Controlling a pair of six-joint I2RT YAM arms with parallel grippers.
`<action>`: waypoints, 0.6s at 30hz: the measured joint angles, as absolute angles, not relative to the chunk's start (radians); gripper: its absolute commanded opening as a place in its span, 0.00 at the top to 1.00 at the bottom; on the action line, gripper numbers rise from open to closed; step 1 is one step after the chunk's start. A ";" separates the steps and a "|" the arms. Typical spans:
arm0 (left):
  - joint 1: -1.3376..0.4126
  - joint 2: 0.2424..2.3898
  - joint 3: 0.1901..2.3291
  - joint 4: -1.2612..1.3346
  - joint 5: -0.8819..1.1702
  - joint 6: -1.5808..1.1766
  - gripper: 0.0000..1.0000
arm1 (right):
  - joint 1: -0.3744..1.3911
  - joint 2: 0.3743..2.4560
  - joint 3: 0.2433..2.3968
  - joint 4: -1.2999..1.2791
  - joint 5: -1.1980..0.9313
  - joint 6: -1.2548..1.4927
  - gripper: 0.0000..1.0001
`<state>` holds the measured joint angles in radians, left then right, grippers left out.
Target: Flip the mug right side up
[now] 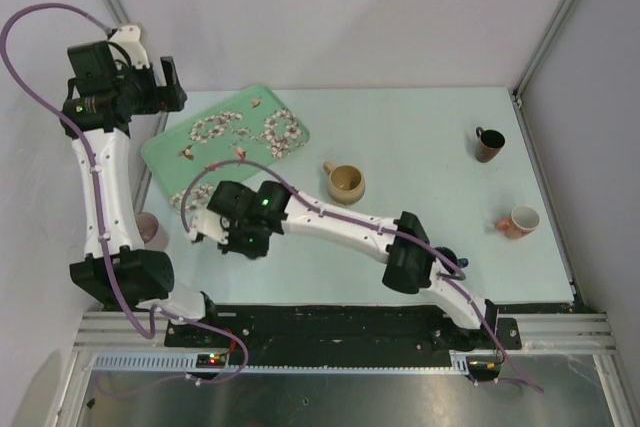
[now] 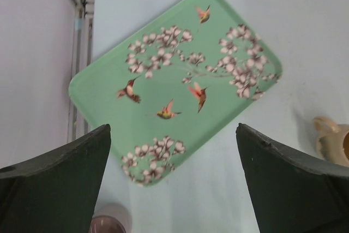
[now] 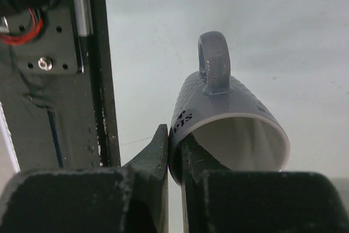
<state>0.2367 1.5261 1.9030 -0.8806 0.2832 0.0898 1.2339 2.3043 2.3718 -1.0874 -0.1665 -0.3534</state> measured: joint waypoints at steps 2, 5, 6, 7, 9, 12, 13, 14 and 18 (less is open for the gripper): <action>0.243 1.505 1.865 -0.886 0.255 0.098 0.00 | 1.251 2.334 2.372 -1.124 -0.166 -0.391 1.00; 0.252 1.491 1.830 -0.889 0.226 0.108 0.00 | 1.254 2.369 2.381 -1.142 -0.162 -0.434 1.00; 0.252 1.488 1.821 -0.890 0.217 0.113 0.00 | 1.257 2.381 2.390 -1.144 -0.158 -0.446 1.00; 0.253 1.486 1.813 -0.890 0.210 0.115 0.00 | 1.258 2.396 2.400 -1.142 -0.149 -0.458 1.00; 0.254 1.482 1.802 -0.892 0.199 0.120 0.00 | 1.262 2.421 2.411 -1.135 -0.138 -0.476 1.00; 0.254 1.473 1.787 -0.894 0.184 0.136 0.00 | 1.275 2.452 2.415 -1.132 -0.138 -0.490 1.00; 0.254 1.470 1.784 -0.894 0.183 0.140 0.00 | 1.282 2.462 2.415 -1.132 -0.138 -0.492 0.98; 0.254 1.466 1.780 -0.894 0.180 0.142 0.00 | 1.290 2.471 2.415 -1.132 -0.139 -0.493 0.97; 0.254 1.453 1.766 -0.893 0.176 0.150 0.00 | 1.321 2.474 2.417 -1.127 -0.113 -0.499 0.66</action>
